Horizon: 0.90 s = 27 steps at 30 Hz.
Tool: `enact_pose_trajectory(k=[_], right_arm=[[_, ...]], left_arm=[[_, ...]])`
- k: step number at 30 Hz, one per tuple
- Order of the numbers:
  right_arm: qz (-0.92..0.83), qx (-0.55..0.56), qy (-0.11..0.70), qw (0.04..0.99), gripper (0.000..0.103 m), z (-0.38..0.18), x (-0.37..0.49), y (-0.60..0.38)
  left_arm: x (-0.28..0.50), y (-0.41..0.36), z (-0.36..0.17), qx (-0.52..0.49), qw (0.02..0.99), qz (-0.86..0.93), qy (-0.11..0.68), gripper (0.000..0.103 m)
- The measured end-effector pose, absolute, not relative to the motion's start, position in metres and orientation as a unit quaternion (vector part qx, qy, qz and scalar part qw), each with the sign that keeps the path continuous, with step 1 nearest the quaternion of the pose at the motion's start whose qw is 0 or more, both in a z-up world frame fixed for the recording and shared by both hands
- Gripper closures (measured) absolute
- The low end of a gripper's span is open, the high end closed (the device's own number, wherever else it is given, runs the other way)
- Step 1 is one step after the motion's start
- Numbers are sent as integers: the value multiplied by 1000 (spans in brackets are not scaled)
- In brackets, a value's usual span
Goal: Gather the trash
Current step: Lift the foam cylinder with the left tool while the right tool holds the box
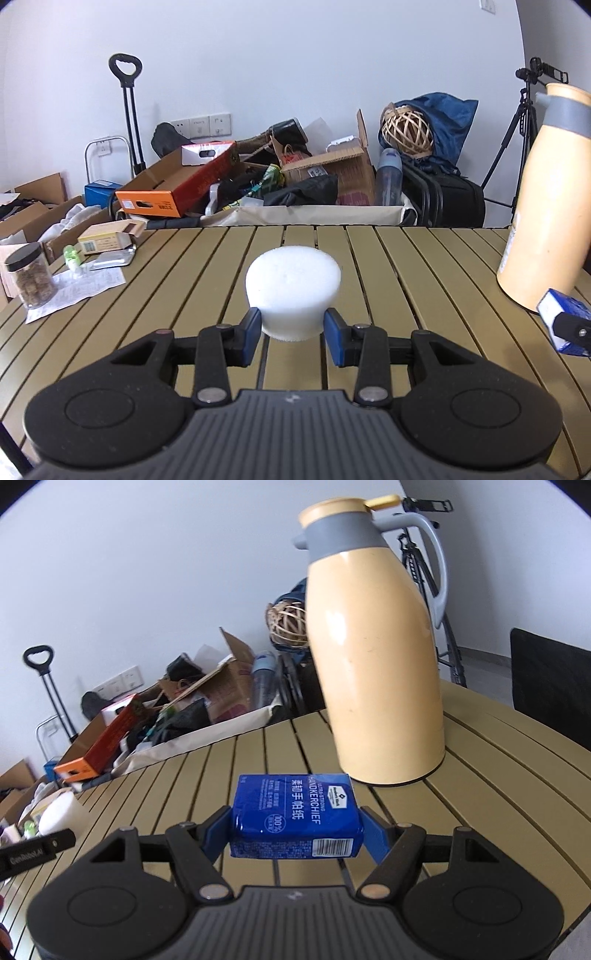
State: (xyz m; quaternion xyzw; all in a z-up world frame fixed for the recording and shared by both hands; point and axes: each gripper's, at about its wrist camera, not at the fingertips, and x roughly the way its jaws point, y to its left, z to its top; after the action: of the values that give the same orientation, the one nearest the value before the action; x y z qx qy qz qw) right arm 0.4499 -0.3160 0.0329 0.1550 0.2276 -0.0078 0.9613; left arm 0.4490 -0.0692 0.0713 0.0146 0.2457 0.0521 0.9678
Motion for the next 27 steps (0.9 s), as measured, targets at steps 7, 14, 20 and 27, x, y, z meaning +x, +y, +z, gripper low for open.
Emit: enact_pose_trajectory(k=[7, 14, 20, 27], right_arm=[[21, 145, 208, 967, 31, 41, 422, -308], [45, 139, 190, 971, 31, 42, 386, -299], [61, 135, 186, 971, 31, 34, 350, -292], [82, 134, 181, 971, 31, 17, 305, -285]], left_arm=[[406, -59, 82, 7, 971, 50, 235, 66], [360, -53, 85, 7, 972, 51, 227, 66], [323, -45, 81, 0, 972, 50, 230, 66], [278, -30, 75, -4, 972, 51, 231, 66]])
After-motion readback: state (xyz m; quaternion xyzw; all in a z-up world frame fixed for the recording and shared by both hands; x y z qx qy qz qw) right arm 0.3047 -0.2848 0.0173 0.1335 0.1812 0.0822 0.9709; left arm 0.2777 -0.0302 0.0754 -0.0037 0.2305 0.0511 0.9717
